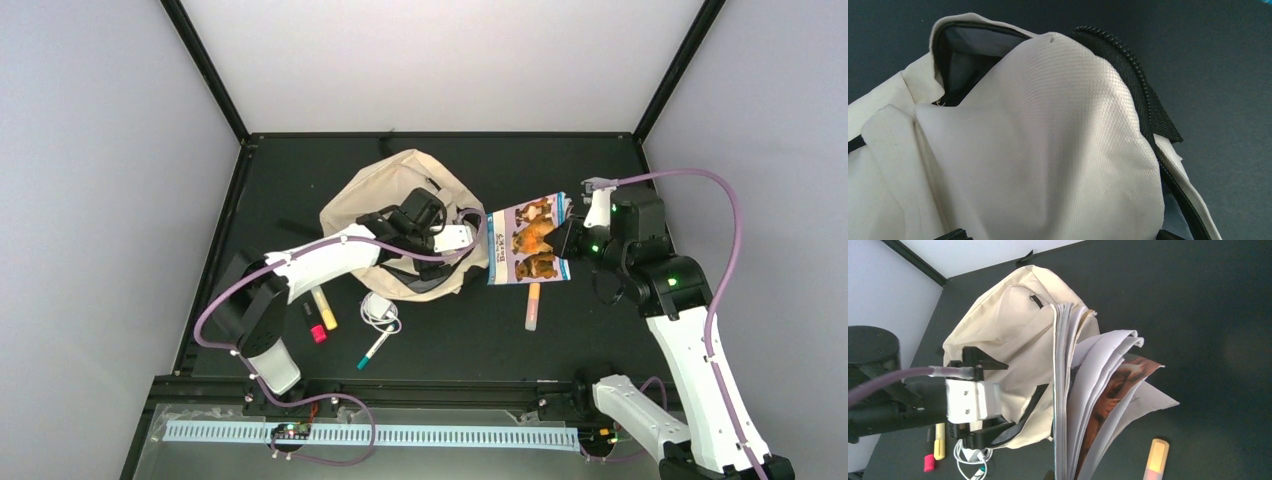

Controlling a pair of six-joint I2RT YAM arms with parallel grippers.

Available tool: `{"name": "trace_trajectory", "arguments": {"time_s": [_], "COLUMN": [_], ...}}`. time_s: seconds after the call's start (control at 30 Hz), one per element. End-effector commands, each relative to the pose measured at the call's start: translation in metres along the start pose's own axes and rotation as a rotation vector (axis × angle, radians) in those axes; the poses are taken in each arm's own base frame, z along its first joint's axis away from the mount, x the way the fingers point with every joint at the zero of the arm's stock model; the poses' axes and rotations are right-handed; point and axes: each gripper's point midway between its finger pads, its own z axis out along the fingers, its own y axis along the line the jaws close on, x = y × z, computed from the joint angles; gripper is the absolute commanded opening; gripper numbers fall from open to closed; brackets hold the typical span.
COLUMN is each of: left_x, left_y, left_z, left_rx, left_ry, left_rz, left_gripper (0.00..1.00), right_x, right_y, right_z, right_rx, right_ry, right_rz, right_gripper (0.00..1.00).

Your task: Pack the student bag

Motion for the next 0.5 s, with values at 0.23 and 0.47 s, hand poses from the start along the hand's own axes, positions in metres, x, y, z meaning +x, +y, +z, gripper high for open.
{"name": "trace_trajectory", "arguments": {"time_s": [0.23, 0.47], "left_x": [-0.011, -0.026], "left_y": [0.015, 0.022], "left_z": [0.004, -0.037], "left_rx": [-0.107, -0.107], "left_ry": [0.018, -0.039], "left_rz": [0.075, 0.071], "left_gripper": [0.31, 0.02], "right_x": [0.001, 0.011], "right_y": [0.011, 0.053], "right_z": [0.000, -0.001], "right_rx": [-0.084, -0.341], "right_ry": [-0.023, 0.034], "right_rz": [0.027, -0.003], "right_gripper": [0.01, 0.01]}}
